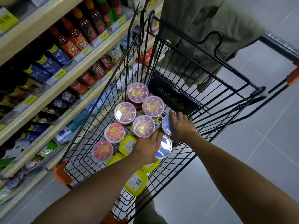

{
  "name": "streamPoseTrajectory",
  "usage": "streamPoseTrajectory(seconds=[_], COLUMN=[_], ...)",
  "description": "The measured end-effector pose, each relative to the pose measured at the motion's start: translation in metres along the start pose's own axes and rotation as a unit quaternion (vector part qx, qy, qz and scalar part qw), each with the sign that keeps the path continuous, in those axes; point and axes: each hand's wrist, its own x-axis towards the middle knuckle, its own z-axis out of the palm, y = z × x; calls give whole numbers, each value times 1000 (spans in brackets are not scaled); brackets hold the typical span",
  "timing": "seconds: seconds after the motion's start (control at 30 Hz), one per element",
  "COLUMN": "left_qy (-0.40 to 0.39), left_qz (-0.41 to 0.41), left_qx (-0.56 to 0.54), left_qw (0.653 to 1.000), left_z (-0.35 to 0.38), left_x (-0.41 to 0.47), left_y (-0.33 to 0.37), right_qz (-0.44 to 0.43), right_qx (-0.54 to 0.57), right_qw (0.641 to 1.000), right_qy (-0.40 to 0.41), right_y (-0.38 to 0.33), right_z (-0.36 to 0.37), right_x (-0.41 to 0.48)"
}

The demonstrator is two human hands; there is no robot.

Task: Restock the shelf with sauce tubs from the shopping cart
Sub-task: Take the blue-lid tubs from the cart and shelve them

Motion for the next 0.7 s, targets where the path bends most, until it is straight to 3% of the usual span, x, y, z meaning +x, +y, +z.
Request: streamPoseTrajectory(seconds=[0.3, 0.47, 0.7], left_qy=[63, 38, 96], left_qz=[-23, -41, -31], left_qx=[-166, -322, -437], left_qw=[984, 945, 894], left_z=[-10, -23, -41], left_x=[-24, -43, -91], left_y=[-15, -30, -57], right_qz=[41, 54, 97], right_qx=[75, 137, 212], right_qw=[996, 988, 970], right_qy=[14, 40, 72], right_y=[9, 4, -25], right_z=[-24, -43, -75], right_x=[-31, -60, -110])
